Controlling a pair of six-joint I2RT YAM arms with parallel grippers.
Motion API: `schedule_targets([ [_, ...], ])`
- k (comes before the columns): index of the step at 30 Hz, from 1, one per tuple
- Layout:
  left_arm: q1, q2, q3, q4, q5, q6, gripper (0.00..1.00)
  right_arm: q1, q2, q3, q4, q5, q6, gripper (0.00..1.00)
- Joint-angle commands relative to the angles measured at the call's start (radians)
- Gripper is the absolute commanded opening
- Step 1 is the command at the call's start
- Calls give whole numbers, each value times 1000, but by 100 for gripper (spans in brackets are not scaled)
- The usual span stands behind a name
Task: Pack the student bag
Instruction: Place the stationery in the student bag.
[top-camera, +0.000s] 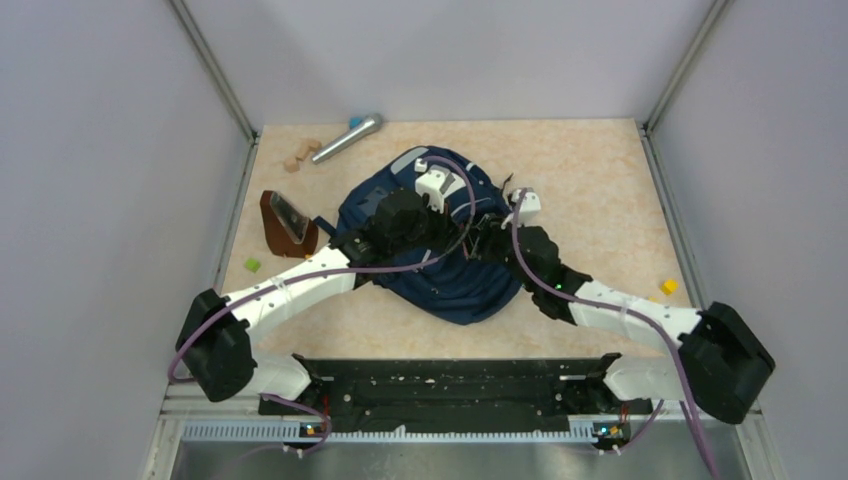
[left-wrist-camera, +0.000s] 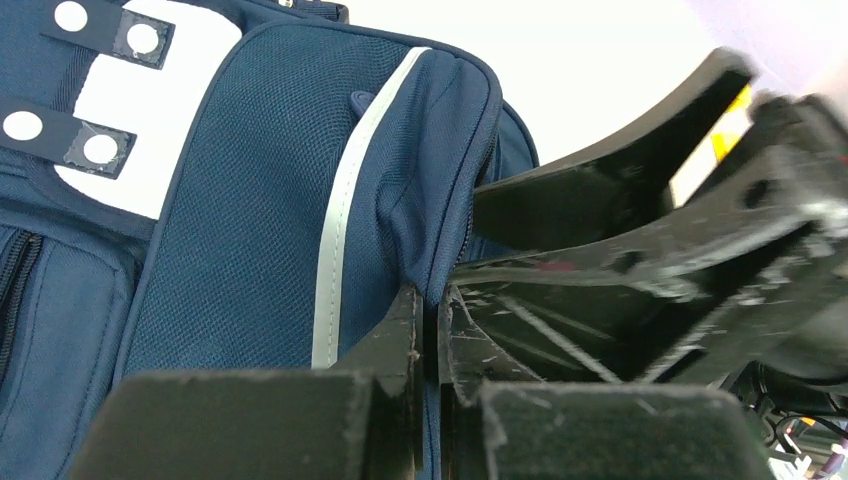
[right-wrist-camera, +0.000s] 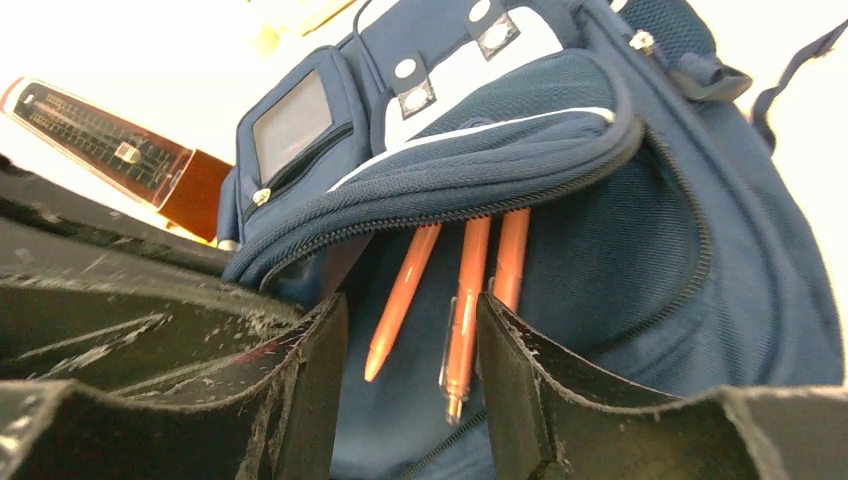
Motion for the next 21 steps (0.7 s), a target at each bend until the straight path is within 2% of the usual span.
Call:
schedule_targets([
  [1, -5, -36, 24, 44, -22, 24, 2, -17, -147, -35, -103, 51, -65, 50],
  [4, -4, -32, 15, 45, -17, 39, 3, -94, -229, -62, -203, 29, -65, 52],
  [6, -4, -19, 15, 44, 40, 72, 12, -171, -286, -83, -261, -8, -58, 52],
  [10, -8, 13, 39, -31, 147, 134, 49, -257, -406, -108, -366, -4, -89, 56],
  [12, -11, -5, 16, -10, 150, 145, 67, -266, -453, -118, -410, 14, -99, 57],
  [14, -12, -46, -24, 44, 150, 156, 80, -268, -488, -129, -431, 19, -102, 58],
  [18, -12, -140, -103, 122, 144, 201, 84, -268, -515, -137, -445, 21, -96, 59],
  [21, -12, -205, -168, 118, 112, 235, 84, -268, -518, -138, -445, -3, -95, 61],
])
